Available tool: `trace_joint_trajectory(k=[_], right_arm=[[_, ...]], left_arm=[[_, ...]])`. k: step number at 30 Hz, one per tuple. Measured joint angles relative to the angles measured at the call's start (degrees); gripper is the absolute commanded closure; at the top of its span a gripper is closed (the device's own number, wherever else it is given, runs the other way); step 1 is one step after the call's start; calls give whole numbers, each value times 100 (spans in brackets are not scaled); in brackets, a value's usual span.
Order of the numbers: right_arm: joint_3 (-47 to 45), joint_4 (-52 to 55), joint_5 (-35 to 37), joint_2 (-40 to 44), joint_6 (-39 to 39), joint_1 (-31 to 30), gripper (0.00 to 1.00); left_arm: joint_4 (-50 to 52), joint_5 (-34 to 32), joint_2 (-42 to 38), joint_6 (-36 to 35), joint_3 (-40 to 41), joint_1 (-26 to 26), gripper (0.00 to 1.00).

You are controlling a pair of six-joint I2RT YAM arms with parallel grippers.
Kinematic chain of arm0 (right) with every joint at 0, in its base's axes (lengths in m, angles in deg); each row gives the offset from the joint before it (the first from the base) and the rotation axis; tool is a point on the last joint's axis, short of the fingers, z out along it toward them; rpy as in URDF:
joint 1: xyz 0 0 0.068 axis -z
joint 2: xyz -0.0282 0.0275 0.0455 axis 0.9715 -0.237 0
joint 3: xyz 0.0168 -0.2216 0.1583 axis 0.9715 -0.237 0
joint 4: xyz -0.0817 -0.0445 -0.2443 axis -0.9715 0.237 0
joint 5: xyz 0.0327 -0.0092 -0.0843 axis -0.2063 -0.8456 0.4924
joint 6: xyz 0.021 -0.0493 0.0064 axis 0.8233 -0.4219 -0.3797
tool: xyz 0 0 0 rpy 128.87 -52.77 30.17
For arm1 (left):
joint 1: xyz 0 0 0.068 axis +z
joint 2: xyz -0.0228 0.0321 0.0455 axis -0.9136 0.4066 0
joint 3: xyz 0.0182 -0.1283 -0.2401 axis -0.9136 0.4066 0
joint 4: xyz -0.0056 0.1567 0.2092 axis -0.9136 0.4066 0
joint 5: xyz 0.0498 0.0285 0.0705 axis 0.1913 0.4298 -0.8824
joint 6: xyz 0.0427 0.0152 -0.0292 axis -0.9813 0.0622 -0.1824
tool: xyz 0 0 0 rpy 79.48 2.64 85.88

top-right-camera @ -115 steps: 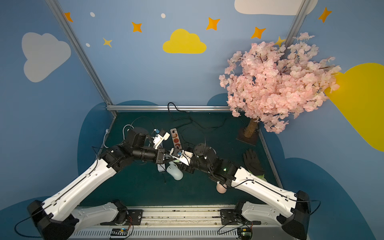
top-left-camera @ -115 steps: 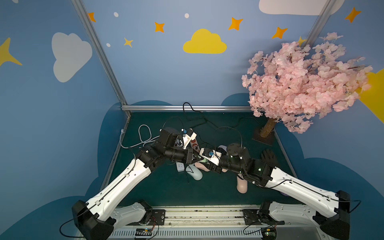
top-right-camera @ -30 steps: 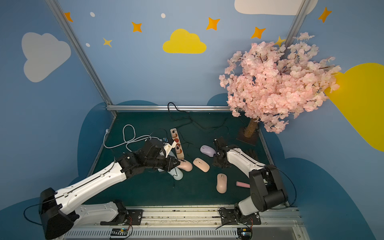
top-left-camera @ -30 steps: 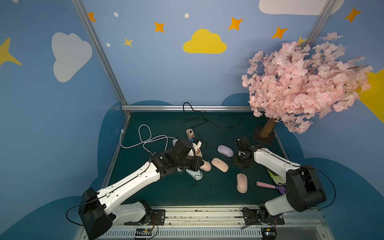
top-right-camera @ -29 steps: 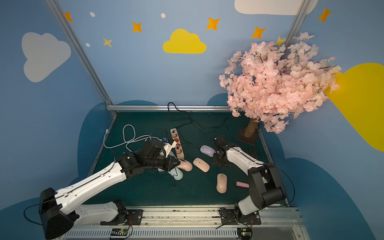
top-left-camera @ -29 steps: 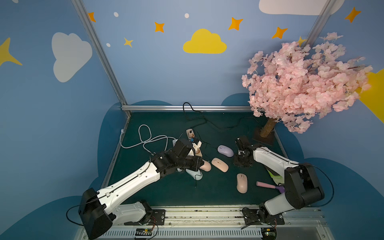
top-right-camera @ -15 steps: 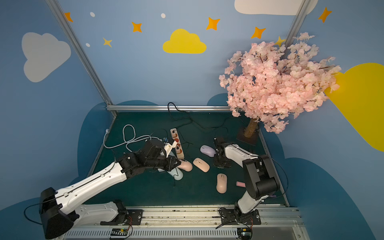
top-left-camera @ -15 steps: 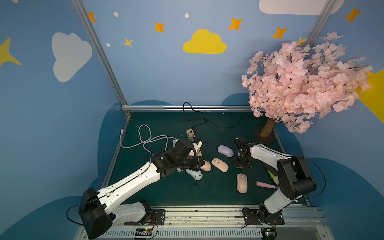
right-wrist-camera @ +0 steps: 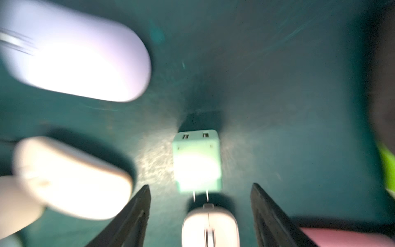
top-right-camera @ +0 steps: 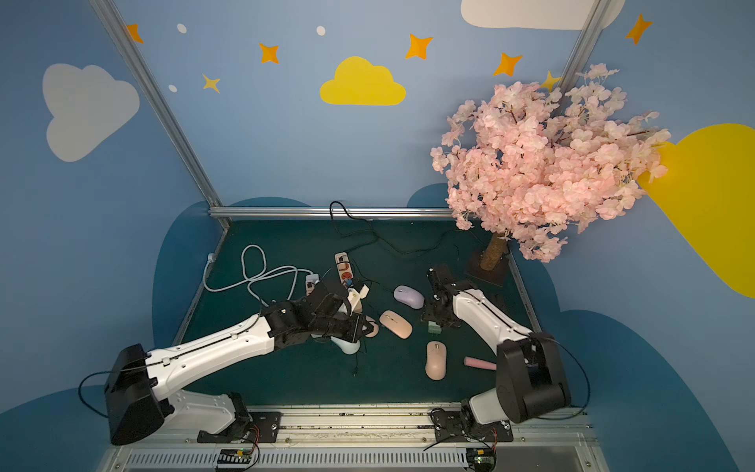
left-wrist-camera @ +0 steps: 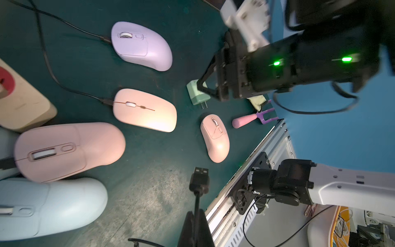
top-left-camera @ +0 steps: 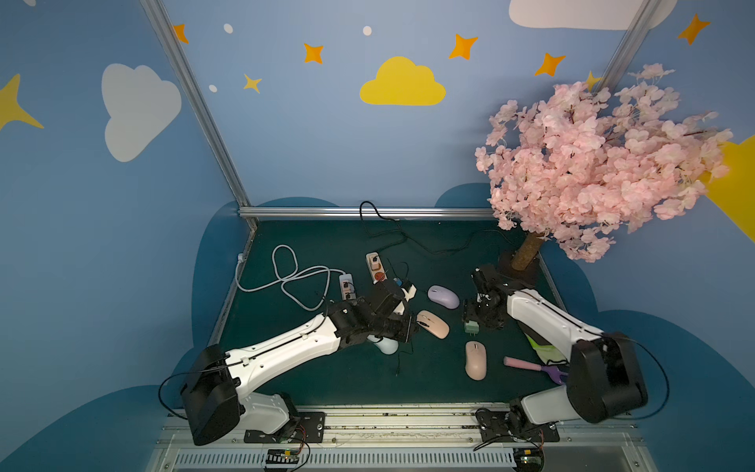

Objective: Unplug the wireless mouse
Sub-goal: Place the plug at the center of the board, then place the power cord at the center of the board.

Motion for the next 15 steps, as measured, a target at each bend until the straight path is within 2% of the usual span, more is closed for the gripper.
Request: trace_joint_trajectory(k=[9,15], right_arm=[[-321,579,1239,2280,734,57,33],[-444,916,1499,2826,881,188,33]], left_arm=[[-654,-387,1517,782,-964,-697,96],[-1045,-354,2398,1261,-1606,-907,96]])
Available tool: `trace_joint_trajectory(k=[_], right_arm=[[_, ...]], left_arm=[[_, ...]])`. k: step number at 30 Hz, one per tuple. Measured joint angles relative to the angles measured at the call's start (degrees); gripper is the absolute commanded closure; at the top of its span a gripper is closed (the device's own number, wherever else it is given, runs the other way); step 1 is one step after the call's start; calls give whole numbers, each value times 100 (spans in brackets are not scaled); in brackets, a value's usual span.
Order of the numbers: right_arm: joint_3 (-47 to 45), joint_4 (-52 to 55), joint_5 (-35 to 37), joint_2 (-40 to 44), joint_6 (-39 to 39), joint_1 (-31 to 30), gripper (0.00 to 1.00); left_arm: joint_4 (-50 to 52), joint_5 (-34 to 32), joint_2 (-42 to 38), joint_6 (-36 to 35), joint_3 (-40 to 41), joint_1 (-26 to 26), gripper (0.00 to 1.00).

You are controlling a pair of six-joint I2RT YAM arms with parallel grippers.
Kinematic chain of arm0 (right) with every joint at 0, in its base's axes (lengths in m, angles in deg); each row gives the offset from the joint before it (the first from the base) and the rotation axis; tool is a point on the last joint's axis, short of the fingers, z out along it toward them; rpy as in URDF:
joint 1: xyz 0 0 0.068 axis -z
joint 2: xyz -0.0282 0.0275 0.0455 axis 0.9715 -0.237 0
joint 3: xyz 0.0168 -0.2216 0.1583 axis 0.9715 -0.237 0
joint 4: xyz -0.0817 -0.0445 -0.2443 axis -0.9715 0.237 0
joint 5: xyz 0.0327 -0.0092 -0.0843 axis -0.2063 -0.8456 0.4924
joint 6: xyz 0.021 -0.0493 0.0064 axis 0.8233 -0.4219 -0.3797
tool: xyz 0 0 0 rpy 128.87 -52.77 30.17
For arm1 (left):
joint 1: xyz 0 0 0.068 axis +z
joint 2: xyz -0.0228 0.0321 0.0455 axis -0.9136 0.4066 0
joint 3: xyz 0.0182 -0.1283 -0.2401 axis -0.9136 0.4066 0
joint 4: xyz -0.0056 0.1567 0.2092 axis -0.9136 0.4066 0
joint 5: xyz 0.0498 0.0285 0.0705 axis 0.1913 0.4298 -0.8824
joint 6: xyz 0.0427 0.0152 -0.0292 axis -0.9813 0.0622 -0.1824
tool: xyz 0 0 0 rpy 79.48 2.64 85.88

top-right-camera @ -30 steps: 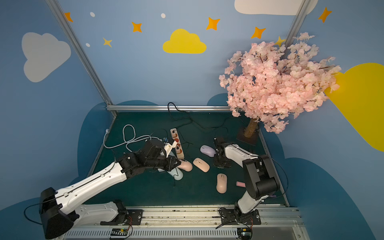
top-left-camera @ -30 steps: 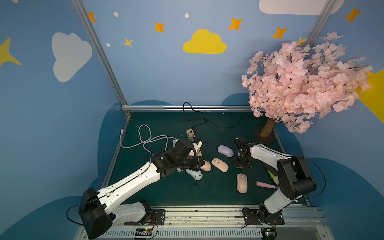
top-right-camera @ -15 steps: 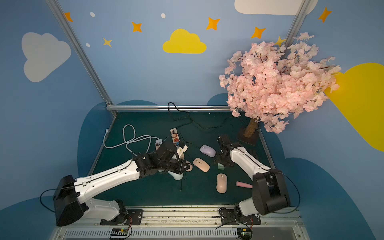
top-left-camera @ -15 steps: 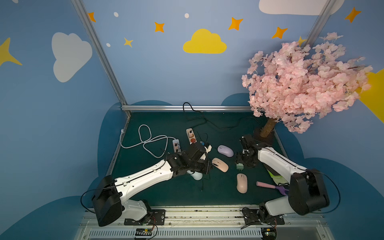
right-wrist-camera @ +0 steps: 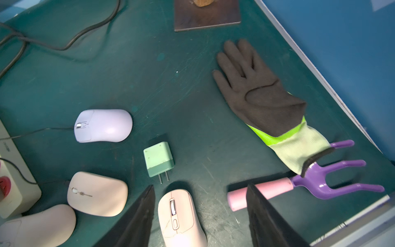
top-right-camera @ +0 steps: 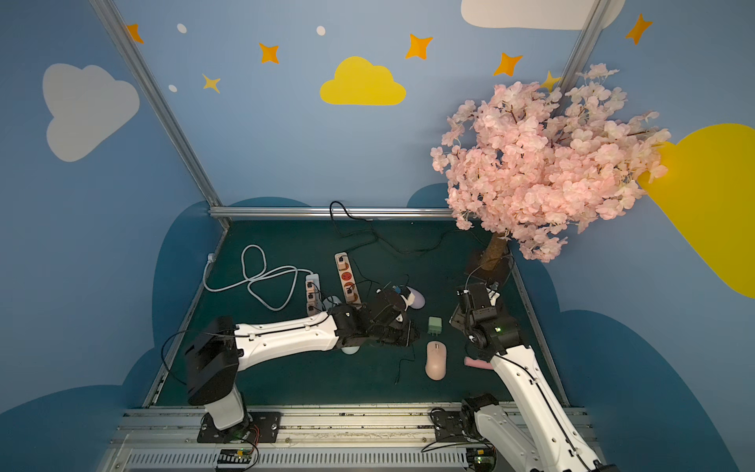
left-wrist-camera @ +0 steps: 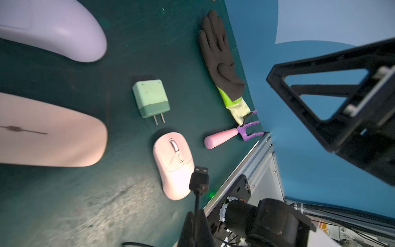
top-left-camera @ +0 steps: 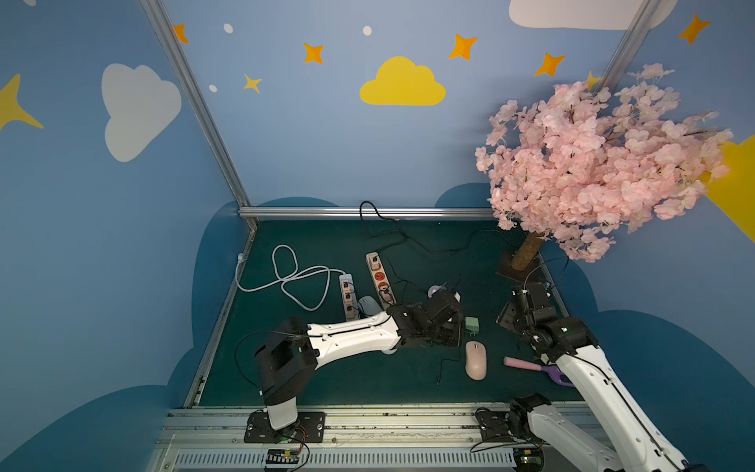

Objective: Unplug the wireless mouse
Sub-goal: Place the power cord at the center of the board.

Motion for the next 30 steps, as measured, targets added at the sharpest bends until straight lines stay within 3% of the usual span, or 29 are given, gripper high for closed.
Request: trace_joint_trajectory(k=[15,23,30], right_arm=[[-66,55,-118,138,-15,2,32],[-195,-4,-323,197,-98,2,29],[-219,-72,-437,310,-297,2,24]], left_arm=[[-138,-304,1908,35,-1429,466,93],[98,-404,2439,-192,-2240,516,67],[363,-632,2369,-509,-2216,564,51]])
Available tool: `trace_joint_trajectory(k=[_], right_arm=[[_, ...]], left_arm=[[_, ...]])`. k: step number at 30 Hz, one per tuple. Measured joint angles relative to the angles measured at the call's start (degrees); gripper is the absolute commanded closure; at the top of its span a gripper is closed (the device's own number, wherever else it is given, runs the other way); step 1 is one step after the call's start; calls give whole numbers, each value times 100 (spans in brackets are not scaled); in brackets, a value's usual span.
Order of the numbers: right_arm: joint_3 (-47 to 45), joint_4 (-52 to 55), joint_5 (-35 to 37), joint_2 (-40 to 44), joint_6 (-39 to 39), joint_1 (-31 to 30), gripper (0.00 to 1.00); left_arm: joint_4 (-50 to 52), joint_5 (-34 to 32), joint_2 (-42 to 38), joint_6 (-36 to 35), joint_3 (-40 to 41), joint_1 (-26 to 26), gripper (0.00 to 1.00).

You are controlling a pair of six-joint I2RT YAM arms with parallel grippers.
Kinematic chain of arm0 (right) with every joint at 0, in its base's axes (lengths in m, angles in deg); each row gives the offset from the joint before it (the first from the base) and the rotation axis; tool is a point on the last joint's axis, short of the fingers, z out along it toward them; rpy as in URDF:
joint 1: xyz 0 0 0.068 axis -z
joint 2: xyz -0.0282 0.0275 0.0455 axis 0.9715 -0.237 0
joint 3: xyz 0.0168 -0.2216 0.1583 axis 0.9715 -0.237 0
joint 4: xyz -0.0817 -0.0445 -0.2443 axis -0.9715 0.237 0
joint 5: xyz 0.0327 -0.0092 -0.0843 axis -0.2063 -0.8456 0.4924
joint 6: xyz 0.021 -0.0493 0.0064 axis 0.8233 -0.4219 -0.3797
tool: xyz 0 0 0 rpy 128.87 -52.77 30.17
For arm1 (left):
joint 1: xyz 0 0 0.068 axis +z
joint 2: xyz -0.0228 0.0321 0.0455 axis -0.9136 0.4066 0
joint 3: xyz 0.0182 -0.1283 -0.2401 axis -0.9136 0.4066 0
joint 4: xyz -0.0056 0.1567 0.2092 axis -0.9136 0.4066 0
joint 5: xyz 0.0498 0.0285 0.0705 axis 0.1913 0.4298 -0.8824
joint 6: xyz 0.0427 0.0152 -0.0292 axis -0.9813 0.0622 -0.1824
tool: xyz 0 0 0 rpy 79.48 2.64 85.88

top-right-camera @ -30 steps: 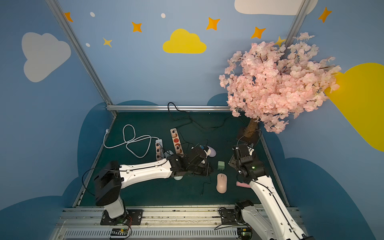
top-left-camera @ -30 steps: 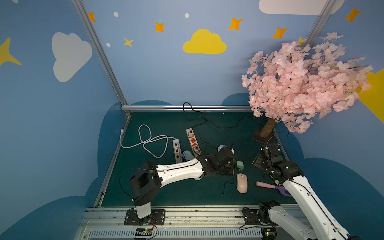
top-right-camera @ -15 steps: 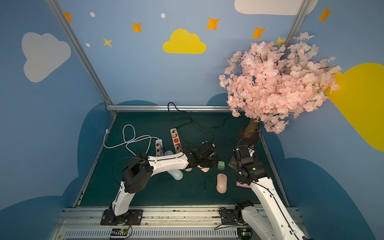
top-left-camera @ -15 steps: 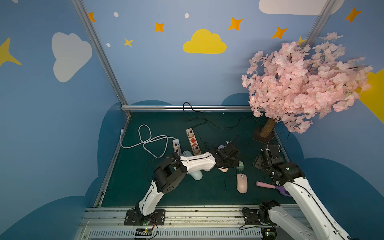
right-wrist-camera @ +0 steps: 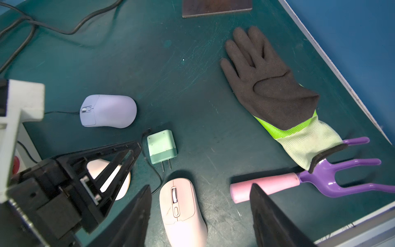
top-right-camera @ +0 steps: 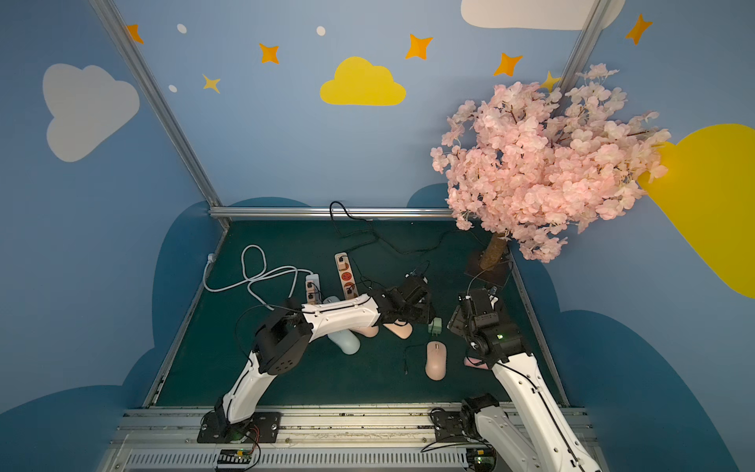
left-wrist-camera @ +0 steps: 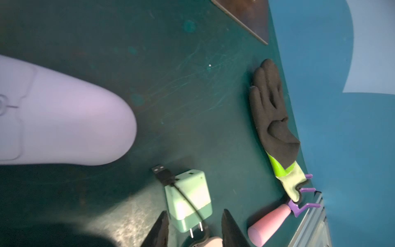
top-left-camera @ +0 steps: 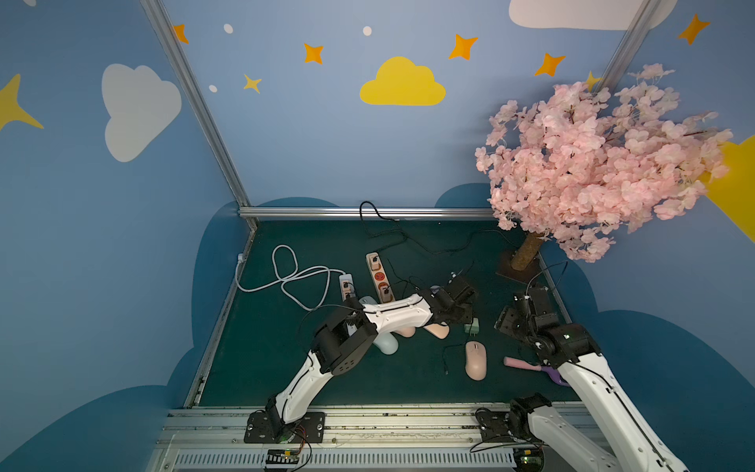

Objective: Unplug the wireless mouse
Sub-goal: Place the power cord at the center of the board, then pick up the mouse from the center of the board.

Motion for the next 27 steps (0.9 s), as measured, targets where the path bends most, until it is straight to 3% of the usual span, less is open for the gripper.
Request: trace_joint_trajectory(k=[3,8,12,20,27], right_arm=[[-2,-98,-258,70,-234,-7,21],[-114,-595,-1034,225,-758,-264,18],[-160,-1056,-1416,20,-1054,-999,17],[-164,-2146,-1705,-1222,-1449,-2756,17],[120,-2605,-1797,-2507,-1644,-3565,16]], left_arm=[[131,-195,-369,-236,275,24,45],[203,-601,-1749,-621,1172,37,44],[142,-949,-3084,-844,2057,50,44],[319,-1423,-5235,-846,4118,374,44],[721,-1519,-6738,-649,5224,1040,43]])
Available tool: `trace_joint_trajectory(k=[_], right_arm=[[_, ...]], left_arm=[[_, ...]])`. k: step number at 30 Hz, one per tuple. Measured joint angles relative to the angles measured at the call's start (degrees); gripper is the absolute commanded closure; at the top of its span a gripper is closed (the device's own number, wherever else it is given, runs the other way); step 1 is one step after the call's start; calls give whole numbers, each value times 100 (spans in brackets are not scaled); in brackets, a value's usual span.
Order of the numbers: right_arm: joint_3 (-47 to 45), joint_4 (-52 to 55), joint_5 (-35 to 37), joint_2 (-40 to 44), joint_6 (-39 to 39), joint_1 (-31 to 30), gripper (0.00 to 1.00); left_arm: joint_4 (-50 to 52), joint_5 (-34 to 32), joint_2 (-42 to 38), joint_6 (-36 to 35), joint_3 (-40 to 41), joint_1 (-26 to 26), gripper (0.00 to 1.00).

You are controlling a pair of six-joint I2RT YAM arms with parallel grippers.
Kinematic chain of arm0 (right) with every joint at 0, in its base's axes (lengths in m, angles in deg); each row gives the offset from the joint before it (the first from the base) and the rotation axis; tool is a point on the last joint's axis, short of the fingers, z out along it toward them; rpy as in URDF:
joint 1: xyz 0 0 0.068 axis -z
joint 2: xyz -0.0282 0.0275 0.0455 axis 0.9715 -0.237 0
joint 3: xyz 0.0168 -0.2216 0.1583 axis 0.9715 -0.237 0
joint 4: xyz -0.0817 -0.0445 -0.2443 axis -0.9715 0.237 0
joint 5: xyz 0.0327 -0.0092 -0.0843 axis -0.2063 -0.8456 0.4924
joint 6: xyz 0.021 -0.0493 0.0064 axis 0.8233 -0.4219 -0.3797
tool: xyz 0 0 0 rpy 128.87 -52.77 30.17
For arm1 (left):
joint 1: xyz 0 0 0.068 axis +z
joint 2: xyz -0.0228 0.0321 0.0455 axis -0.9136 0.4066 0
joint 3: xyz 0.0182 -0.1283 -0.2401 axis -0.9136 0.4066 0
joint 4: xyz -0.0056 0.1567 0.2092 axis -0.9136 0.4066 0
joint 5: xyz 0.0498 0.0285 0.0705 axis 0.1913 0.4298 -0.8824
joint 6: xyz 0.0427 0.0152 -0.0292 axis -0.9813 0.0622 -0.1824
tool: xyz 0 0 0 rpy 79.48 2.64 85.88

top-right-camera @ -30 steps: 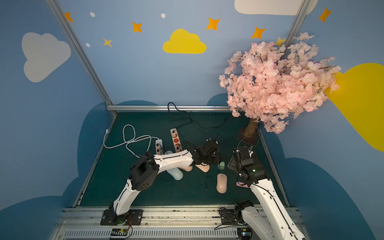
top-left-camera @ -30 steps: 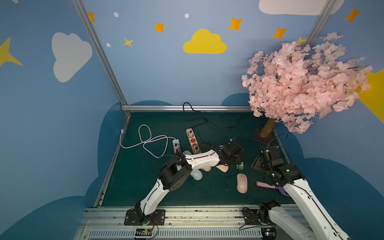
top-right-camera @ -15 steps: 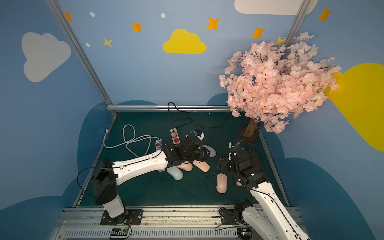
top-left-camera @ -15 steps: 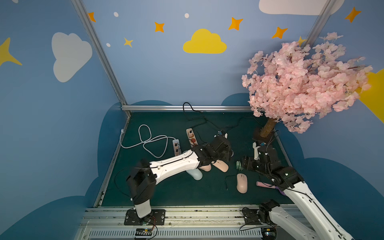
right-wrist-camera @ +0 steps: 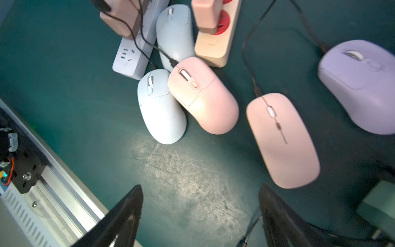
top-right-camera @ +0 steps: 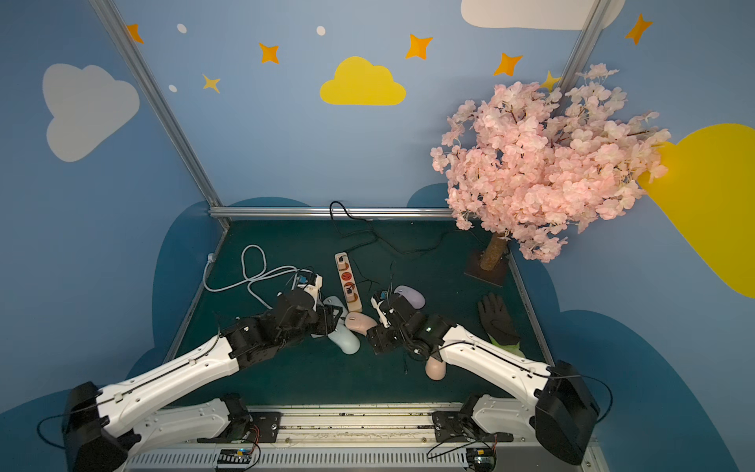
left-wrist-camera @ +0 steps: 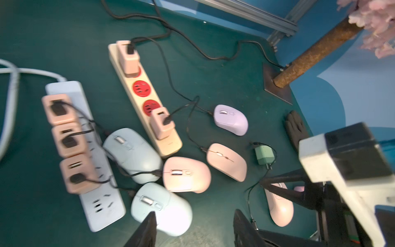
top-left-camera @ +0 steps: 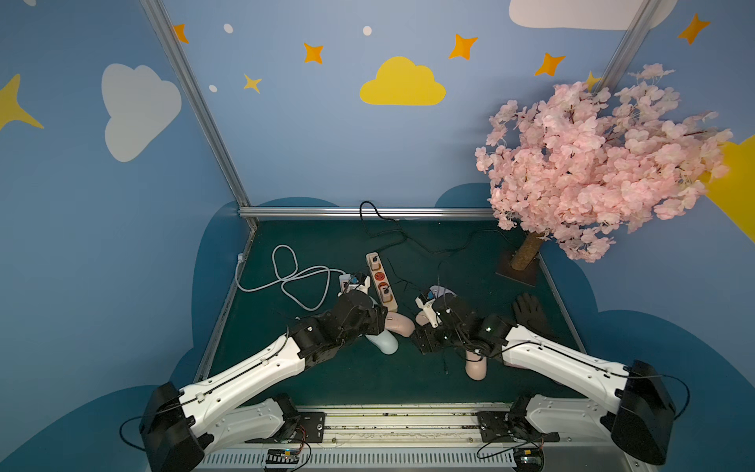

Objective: Unplug the wireless mouse
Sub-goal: Pick up the mouse from the center of the board.

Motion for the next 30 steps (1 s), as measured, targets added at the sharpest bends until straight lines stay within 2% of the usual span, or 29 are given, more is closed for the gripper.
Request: trace_joint_trajectory(k=[5,9,17,23,30], right_arm=[[614,-44,-393,-852,-181,-225,15],[914,-31,-730,-1423,-334,-299,8],[1375,315,-925,-2277,-507,-352,6],[1821,581,-935,-2710,-577,-352,5],[2181,754,-973,-3171,-706,-350,6]], left_arm=[[155,264,-658,205,494,782,41],[323,697,-1038,317,772,1458,39],[396,1733,-1255,470,1099,2640,40],[426,2177,-1357,516,1161,2990,40],[649,2218,-1545,533,1161,3110,41]])
